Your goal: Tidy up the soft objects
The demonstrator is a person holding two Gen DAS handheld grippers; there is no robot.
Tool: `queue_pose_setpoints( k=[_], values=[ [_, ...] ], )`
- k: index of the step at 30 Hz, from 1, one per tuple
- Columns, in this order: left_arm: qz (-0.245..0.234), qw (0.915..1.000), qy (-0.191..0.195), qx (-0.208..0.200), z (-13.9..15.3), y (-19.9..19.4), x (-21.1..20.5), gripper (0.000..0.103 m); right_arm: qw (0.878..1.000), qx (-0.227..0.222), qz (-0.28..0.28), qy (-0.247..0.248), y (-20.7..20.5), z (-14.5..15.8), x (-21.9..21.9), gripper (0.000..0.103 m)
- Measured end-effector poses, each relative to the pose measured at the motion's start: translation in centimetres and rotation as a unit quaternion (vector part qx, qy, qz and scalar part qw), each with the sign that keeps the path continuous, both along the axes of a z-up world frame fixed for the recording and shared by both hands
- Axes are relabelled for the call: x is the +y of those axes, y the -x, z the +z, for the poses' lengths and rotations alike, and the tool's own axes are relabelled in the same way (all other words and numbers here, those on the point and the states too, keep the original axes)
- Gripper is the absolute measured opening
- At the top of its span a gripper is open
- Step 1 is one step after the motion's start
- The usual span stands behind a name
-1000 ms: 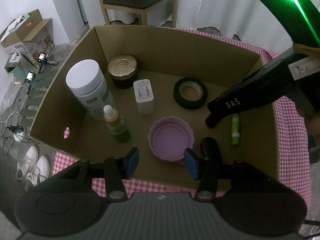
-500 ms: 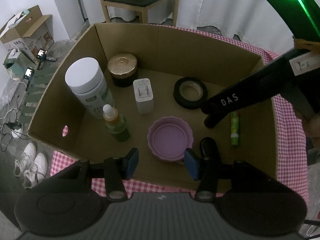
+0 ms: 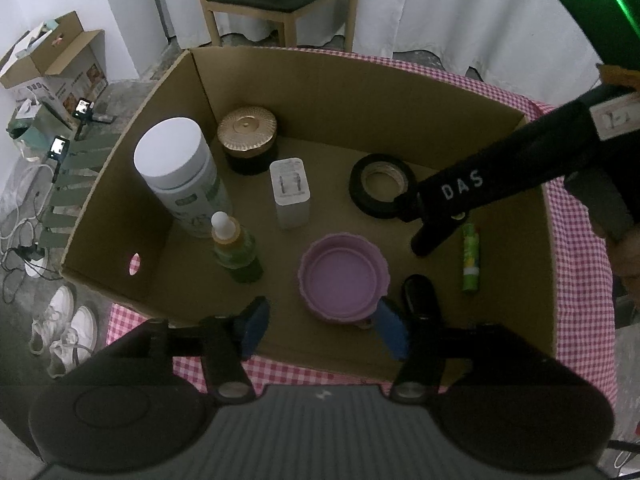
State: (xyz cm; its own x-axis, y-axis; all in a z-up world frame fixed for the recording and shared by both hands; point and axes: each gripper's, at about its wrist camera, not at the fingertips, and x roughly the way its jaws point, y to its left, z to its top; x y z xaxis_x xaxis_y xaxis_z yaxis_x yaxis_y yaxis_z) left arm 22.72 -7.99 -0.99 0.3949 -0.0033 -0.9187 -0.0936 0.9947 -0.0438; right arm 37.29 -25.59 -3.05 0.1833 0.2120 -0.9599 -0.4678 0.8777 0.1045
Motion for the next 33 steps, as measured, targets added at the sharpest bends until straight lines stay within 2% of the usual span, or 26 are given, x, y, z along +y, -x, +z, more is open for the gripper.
queue_pose_setpoints(
  k=[3,6,9,10,14,20,25,33],
  values=[
    [-0.003,1.0000,-0.002,-0.001,0.1,0.1,0.0,0.068,1.000,-0.008,-0.008,-0.010,0.2,0.6,-0.2,0.054],
    [-0.008,0.9999,-0.007,-0.003,0.4,0.2,0.0,0.079,0.999,-0.020,-0.019,-0.024,0.5,1.5,-0.5,0.055],
    [-0.013,0.9998,-0.010,-0.015,0.9,0.5,0.0,0.082,0.998,-0.041,-0.031,-0.046,1.2,2.9,-0.9,0.056],
    [-0.017,0.9995,-0.012,-0.024,1.2,0.8,0.1,0.086,0.997,-0.050,-0.035,-0.055,1.5,3.5,-1.0,0.058],
    [-0.037,0.9962,-0.033,-0.071,2.9,2.1,-0.1,0.092,0.990,-0.092,-0.056,-0.093,3.2,6.4,-2.3,0.068],
    [-0.062,0.9862,-0.074,-0.135,5.6,4.7,-0.5,0.100,0.970,-0.164,-0.109,-0.145,7.2,10.7,-5.5,0.081],
    [-0.073,0.9785,-0.101,-0.164,7.1,6.6,-0.5,0.102,0.942,-0.230,-0.157,-0.185,11.3,13.8,-9.0,0.088],
    [-0.105,0.9646,-0.100,-0.220,8.1,10.2,0.5,0.103,0.873,-0.353,-0.216,-0.256,19.2,16.6,-13.5,0.099]
  ],
)
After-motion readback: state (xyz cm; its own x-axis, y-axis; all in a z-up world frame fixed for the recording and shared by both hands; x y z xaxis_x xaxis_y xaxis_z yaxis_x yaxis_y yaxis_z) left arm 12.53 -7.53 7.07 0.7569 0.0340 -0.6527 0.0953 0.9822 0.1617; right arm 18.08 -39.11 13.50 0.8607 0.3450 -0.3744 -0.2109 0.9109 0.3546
